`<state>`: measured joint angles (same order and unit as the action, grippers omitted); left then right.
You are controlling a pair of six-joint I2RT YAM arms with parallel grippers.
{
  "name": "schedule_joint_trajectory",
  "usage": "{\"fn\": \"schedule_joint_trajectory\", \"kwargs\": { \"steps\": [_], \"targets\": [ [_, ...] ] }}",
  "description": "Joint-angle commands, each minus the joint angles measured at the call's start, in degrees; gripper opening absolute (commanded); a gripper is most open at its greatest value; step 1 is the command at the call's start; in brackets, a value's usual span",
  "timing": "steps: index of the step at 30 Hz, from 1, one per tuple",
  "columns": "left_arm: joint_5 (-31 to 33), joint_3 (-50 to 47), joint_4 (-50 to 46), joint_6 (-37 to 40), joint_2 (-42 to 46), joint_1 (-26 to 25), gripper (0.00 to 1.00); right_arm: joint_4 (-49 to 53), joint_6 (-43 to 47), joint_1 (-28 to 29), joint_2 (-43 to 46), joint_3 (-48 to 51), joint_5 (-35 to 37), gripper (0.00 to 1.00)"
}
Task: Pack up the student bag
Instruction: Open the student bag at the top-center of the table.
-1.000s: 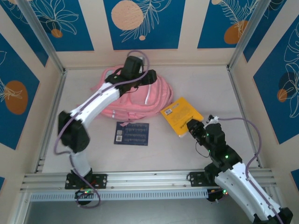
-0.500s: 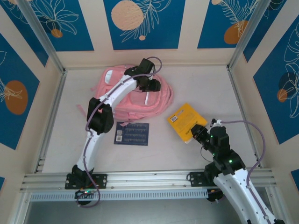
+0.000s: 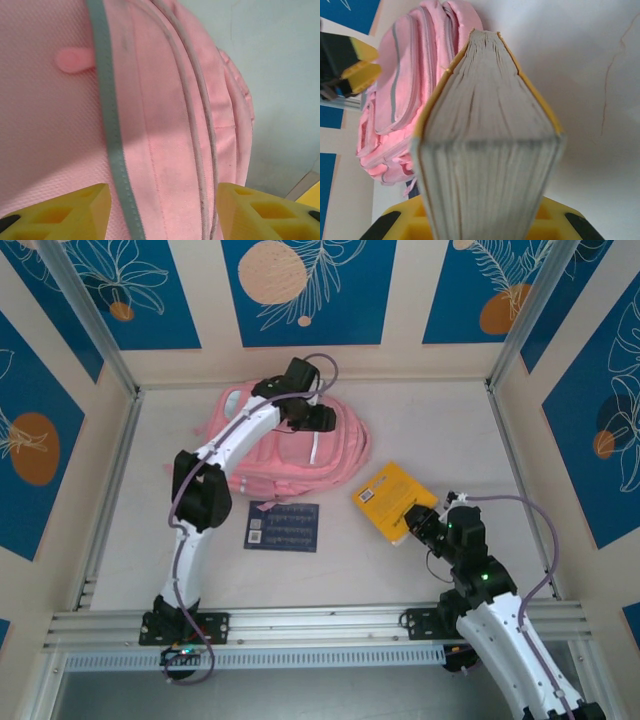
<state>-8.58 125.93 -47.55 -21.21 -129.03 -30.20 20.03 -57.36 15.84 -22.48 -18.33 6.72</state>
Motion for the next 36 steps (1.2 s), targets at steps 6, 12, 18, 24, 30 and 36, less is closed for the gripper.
{"fn": "schedule_joint_trajectory", "kwargs": {
  "steps": [6,12,18,24,30,36],
  "targets": [
    [-4.8,6.9,-2.4,0.4,-6.3,2.0,0.6,-6.7,-0.5,-0.9,-0.3,-0.3,-2.8,0.0],
    [-12.6,8.2,0.5,-1.5,-9.3,1.7,0.58,-6.0,-0.6,-1.7,-0.3,0.3,-3.6,0.0],
    [-17.6,8.2,2.9,-2.8,-10.2,1.1,0.48,-6.8,-0.7,-2.3,-0.4,0.7,-4.0,0.0],
    [-20.7,10.1,4.6,-3.8,-10.9,-1.0,0.19,-9.0,-1.1,-2.2,-2.2,1.5,-5.7,0.0],
    [-20.2,14.9,1.4,-1.6,-11.5,-3.7,0.0,-11.0,-2.5,-2.0,-3.2,3.5,-7.6,0.0],
    [-21.9,16.5,1.4,-1.3,-9.1,-5.2,0.0,-13.4,-4.6,1.2,-3.6,6.9,-7.2,0.0]
  ]
}}
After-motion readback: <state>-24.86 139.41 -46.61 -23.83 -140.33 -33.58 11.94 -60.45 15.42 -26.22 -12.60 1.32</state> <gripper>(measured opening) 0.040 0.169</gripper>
